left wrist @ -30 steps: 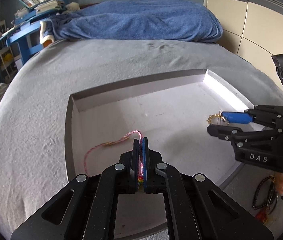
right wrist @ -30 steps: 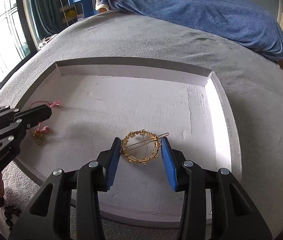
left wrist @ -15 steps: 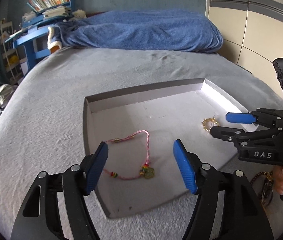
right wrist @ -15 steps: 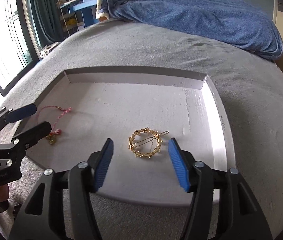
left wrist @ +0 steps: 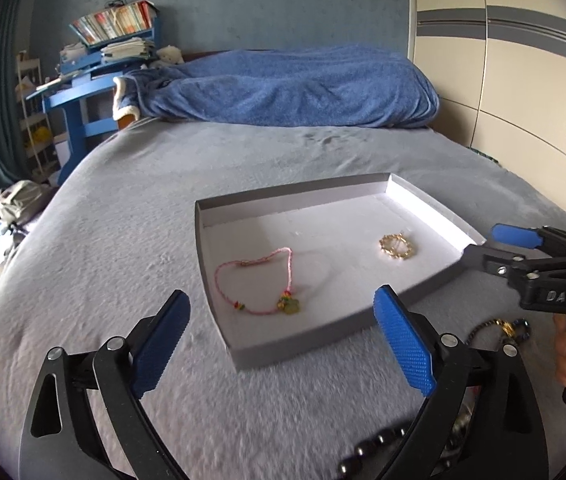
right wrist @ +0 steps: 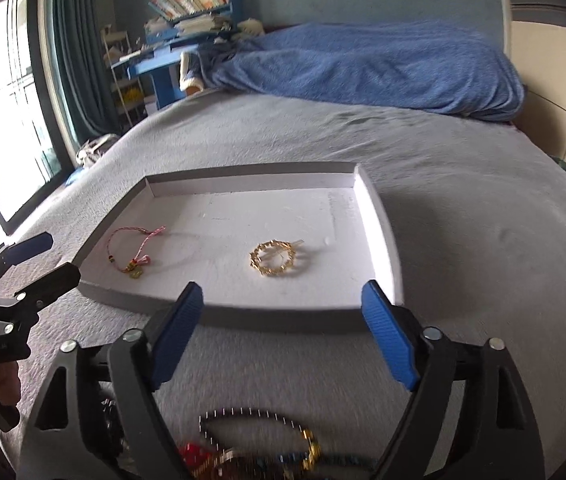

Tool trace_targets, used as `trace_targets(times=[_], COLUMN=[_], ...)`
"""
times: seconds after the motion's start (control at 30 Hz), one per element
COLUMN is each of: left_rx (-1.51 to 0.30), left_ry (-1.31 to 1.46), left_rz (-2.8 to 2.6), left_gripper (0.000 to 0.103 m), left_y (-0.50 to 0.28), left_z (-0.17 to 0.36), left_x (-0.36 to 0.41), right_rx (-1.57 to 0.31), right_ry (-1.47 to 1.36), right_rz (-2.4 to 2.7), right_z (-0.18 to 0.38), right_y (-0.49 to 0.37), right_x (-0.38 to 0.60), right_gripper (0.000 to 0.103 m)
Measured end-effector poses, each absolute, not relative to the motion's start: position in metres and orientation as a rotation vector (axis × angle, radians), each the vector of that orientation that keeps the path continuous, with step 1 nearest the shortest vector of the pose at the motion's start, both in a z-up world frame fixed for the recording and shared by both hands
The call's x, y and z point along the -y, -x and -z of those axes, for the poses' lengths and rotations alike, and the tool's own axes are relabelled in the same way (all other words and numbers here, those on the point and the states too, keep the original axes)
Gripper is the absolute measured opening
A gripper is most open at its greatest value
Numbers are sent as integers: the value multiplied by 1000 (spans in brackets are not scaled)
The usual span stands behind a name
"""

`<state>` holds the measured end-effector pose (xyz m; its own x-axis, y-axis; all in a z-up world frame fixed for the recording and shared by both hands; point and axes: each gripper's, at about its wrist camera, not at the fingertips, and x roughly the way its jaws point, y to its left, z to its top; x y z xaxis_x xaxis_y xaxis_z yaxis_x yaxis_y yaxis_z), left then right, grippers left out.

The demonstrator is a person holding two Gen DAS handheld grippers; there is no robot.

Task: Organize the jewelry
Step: 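Open both tools to release the bracelet and brooch in the tray, then move both tools back toward the jewelry pile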

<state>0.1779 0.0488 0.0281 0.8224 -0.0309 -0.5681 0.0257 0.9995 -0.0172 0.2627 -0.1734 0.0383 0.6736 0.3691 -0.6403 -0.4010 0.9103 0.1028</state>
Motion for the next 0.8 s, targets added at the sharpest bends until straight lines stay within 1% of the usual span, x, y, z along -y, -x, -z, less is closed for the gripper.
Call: trace_targets(times=[0.53, 0.8], left_rx=[-602, -590], left_ry=[47, 47], left_rz=[45, 56], left_gripper=[94, 94], left_y=[-107, -74], left_z=[-19, -10], left_x=[-38, -27], right_rx=[-656, -675], right_ry=[-25, -15], right_rz=[-353, -332], right_z=[-32, -13], right_y=[-185, -150], right_x=[232, 240], right_gripper=[86, 86])
